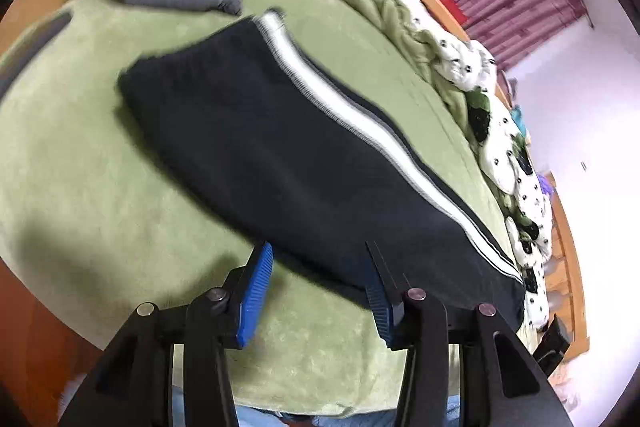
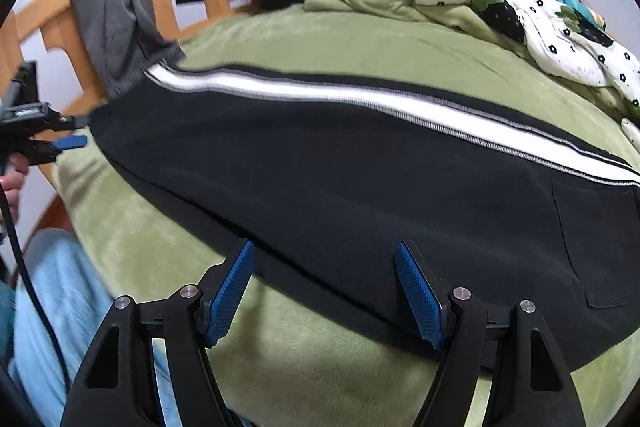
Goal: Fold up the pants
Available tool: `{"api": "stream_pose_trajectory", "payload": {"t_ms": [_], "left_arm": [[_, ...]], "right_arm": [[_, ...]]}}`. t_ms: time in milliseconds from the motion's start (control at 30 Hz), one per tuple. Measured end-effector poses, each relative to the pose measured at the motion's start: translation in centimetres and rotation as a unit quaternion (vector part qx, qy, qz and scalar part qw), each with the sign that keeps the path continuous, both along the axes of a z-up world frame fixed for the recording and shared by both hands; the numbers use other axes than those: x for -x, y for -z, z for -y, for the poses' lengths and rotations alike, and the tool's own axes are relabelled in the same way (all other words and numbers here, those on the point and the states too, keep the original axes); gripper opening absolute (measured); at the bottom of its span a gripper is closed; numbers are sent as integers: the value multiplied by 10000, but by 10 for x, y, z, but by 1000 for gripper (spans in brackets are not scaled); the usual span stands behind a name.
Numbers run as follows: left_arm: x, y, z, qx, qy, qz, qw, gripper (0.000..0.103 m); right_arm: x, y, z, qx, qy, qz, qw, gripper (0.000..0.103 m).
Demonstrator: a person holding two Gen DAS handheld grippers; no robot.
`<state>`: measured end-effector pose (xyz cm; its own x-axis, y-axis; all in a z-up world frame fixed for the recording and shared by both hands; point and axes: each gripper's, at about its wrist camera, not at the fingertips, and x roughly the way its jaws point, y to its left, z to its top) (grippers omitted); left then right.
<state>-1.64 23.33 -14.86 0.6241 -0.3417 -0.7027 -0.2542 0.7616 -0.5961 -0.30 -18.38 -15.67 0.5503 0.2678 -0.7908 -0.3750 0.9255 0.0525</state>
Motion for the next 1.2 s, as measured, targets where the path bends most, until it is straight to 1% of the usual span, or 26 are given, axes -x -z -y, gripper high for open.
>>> {"api": "stream_pose_trajectory", "payload": {"t_ms": [33, 67, 100, 133, 167, 200, 233, 300, 367, 400, 467, 500, 533, 567, 600, 633, 733, 833, 900, 967, 1033, 1067, 1133, 1167, 1200], "left_arm": [[3, 7, -4, 12, -181, 30, 9998, 43], [6, 10, -10, 19, -324, 93, 9994, 43], [10, 13, -19, 22, -499, 209, 9985, 43], [13, 14, -28, -3, -656, 314, 9974, 43], [14, 14, -38, -38, -782, 394, 9962, 43], [11, 12, -47, -115, -848, 402, 9955, 43], [7, 11, -54, -173, -887, 416, 9950, 43], [-2, 5, -64, -319, -967, 503, 9935, 43], [-14, 1, -75, -590, -1136, 521, 9904, 43], [-23, 1, -78, -713, -1209, 450, 9891, 43], [-36, 6, -85, -799, -1230, 280, 9888, 41], [-42, 9, -86, -857, -1234, 206, 9884, 40], [-43, 9, -86, -889, -1257, 216, 9878, 25], [-44, 9, -86, -939, -1256, 254, 9873, 15], [-47, 6, -85, -1001, -1122, 341, 9880, 12], [-47, 3, -84, -1047, -1071, 405, 9879, 11], [-43, -9, -88, -970, -1012, 643, 9880, 10], [-39, -11, -95, -830, -996, 683, 9892, 10], [-39, -4, -98, -797, -987, 664, 9897, 10], [-41, 8, -100, -815, -998, 490, 9904, 10], [-41, 18, -100, -773, -1041, 427, 9906, 11], [-40, 19, -99, -819, -1026, 422, 9904, 11], [-39, 16, -97, -953, -952, 381, 9902, 16], [-38, 14, -96, -998, -924, 333, 9901, 17], [-35, 10, -96, -1090, -916, 242, 9895, 22]], "right_arm": [[0, 5, -3, 128, 5, -15, 9999, 69], [1, 7, -4, 246, 17, 26, 9997, 58], [4, 9, -5, 391, 32, 100, 9992, 53], [7, 11, -6, 504, 31, 180, 9986, 41], [7, 11, -6, 501, 19, 192, 9986, 25], [8, 11, -5, 447, -1, 179, 9988, 18], [9, 10, -4, 411, 30, 198, 9990, 15], [9, 10, -6, 432, 89, 281, 9986, 14], [11, 11, -9, 538, 117, 360, 9978, 13], [11, 12, -11, 588, 125, 360, 9975, 14], [9, 14, -11, 560, 184, 375, 9976, 18], [8, 15, -12, 541, 213, 385, 9976, 18], [6, 16, -12, 530, 248, 372, 9976, 17], [4, 16, -12, 497, 245, 342, 9979, 10], [4, 14, -12, 457, 222, 344, 9981, 7], [6, 11, -11, 447, 269, 444, 9976, 4], [16, -7, -5, 185, 293, 620, 9975, 3], [27, -17, -7, 313, 143, 760, 9965, 3], [30, -9, -8, 371, 6, 641, 9972, 3], [30, 6, -10, 474, -61, 440, 9979, 3], [29, 20, -15, 691, -50, 484, 9964, 3], [30, 21, -15, 704, -13, 512, 9962, 5], [31, 16, -16, 679, 11, 504, 9964, 9], [34, 11, -15, 646, -45, 513, 9966, 14], [37, 7, -15, 561, -145, 509, 9970, 19]]}}
